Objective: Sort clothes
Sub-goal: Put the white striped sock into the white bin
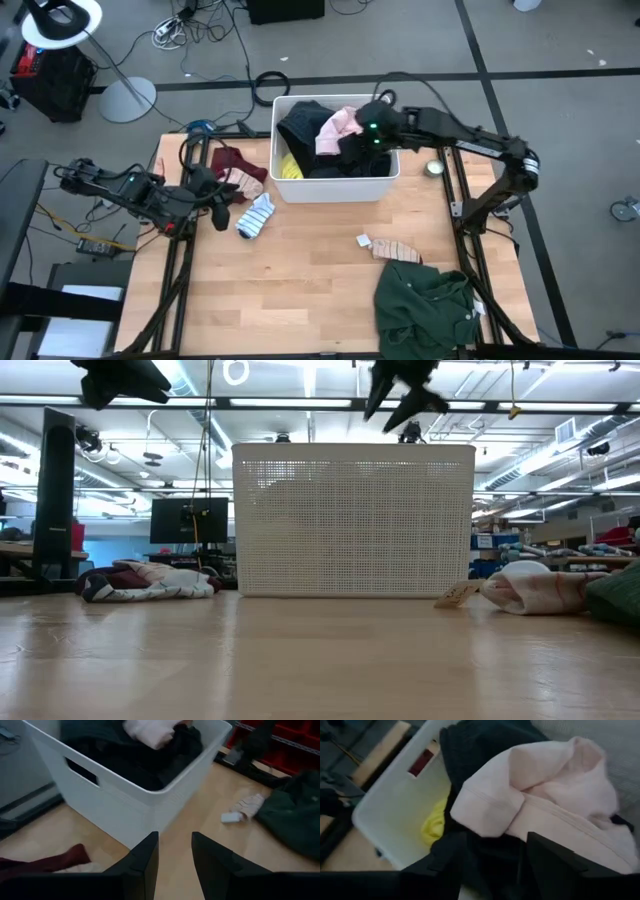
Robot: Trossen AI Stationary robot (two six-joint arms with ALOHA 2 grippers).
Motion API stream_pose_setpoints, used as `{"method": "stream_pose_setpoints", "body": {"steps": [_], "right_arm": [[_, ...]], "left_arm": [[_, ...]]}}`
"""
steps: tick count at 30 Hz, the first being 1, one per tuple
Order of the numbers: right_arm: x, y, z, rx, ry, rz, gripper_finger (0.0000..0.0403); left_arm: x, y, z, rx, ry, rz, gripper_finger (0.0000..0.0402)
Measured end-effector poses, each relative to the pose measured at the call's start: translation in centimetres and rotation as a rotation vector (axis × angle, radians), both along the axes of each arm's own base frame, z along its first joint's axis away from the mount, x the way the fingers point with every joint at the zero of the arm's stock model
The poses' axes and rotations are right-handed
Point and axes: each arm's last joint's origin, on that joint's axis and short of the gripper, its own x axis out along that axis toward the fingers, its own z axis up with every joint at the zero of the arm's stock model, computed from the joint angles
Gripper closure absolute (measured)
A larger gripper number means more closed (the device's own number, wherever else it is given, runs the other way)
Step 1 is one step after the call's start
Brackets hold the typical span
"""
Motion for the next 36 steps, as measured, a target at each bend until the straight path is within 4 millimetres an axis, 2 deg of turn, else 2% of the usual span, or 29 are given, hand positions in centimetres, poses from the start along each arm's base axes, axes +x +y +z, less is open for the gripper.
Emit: {"method": "stream_pose_setpoints", "body": {"steps": [5, 9, 12, 16, 19, 23, 29, 36], "right_arm": [[-3.0, 2.5, 2.2, 0.053, -0.052, 0.009, 0.0175], [-5.5, 5.4, 3.6, 0.070, -0.086, -0.012, 0.0175], [-7.0, 7.8, 4.1, 0.077, -0.109, -0.036, 0.0174], [-8.2, 11.1, 4.2, 0.096, -0.140, -0.058, 0.0176], [-8.5, 13.4, 3.6, 0.133, -0.129, -0.058, 0.0179], [-8.7, 16.1, 2.3, 0.173, -0.069, -0.084, 0.0185], [-8.2, 19.7, -0.1, 0.181, 0.021, -0.159, 0.0193], [-7.4, 23.1, -2.8, 0.172, 0.083, -0.209, 0.0203]], "left_arm": [[0.2, -0.3, -0.1, -0.051, 0.021, -0.084, 0.0280], [0.6, -0.7, -0.6, -0.069, 0.060, -0.160, 0.0280], [1.3, -0.9, -2.5, -0.101, 0.117, -0.219, 0.0280], [2.2, -1.0, -6.1, -0.197, 0.140, -0.271, 0.0280], [2.4, -0.5, -7.9, -0.262, 0.165, -0.262, 0.0280], [2.2, 0.7, -9.4, -0.338, 0.269, -0.201, 0.0280], [1.8, 2.7, -10.6, -0.472, 0.386, -0.056, 0.0280], [2.8, 4.6, -11.9, -0.582, 0.456, 0.054, 0.0280]]}}
